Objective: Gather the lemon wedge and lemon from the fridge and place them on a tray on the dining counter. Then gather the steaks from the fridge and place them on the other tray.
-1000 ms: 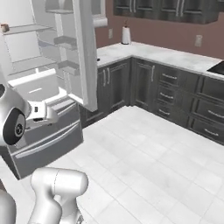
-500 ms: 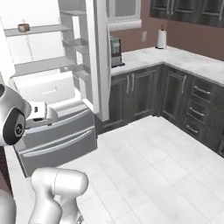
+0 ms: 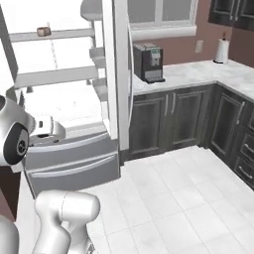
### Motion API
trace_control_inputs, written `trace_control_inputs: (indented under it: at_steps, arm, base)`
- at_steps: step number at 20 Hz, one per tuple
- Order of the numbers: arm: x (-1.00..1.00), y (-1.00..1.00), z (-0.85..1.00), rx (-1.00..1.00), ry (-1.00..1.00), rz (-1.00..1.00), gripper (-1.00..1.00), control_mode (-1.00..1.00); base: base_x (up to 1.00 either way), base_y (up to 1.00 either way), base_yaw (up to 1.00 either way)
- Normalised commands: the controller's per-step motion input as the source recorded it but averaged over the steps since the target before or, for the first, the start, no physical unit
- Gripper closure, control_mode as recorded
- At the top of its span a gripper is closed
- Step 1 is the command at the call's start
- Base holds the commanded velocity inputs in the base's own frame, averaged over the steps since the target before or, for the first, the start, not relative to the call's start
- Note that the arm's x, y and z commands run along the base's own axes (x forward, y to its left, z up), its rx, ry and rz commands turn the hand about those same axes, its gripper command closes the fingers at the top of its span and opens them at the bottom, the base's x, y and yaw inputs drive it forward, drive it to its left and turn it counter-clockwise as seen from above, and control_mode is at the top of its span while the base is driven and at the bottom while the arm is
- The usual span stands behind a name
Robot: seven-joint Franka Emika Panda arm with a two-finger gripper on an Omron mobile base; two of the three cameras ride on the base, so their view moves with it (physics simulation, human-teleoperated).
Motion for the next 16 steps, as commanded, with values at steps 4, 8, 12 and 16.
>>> trace_control_inputs:
  at_steps: [4, 8, 12, 16]
  arm:
    - [0.0, 0.0, 0.0, 0.0, 0.0, 0.0, -1.0, 1.0]
    - [0.0, 0.0, 0.0, 0.0, 0.0, 0.0, -1.0, 1.0]
    - [0.0, 0.0, 0.0, 0.0, 0.0, 0.0, -1.0, 1.0]
    - [0.0, 0.0, 0.0, 0.0, 0.0, 0.0, -1.0, 1.0]
  base:
    - [0.89, -0.14, 0.37]
    - [0.9, -0.09, 0.35]
    - [0.88, -0.03, 0.32]
    - [0.72, -0.22, 0.34]
